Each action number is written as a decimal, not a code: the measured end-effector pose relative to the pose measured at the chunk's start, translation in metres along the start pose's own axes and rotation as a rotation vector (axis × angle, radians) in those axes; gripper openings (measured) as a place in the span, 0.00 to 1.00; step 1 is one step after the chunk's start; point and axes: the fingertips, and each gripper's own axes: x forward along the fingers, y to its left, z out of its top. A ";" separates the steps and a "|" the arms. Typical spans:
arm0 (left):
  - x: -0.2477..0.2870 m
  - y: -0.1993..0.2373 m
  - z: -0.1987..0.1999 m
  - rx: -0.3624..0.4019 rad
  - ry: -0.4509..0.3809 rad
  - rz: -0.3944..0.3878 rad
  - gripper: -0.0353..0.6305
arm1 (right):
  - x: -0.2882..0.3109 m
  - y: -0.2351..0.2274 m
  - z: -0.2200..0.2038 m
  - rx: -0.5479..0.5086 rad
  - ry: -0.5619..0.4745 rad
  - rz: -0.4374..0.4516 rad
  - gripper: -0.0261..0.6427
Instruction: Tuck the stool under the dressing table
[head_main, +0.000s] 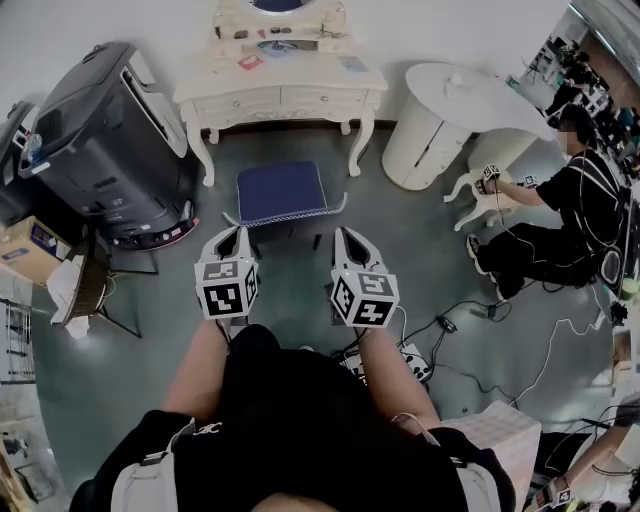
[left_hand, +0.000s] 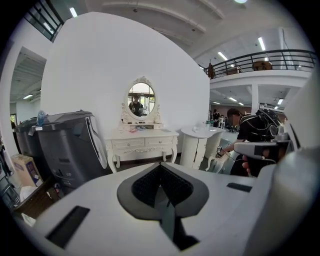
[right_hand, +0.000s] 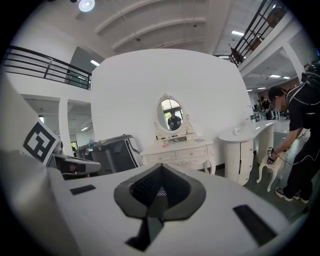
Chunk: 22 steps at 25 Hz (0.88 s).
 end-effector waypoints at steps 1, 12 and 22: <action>0.001 0.001 0.000 -0.006 0.004 0.007 0.06 | 0.002 -0.002 -0.001 -0.001 0.005 0.005 0.05; 0.029 0.024 0.002 -0.033 0.015 0.035 0.06 | 0.044 -0.005 -0.003 -0.018 0.032 0.031 0.05; 0.071 0.055 0.009 -0.051 0.057 0.033 0.06 | 0.096 -0.015 0.003 -0.002 0.077 0.021 0.05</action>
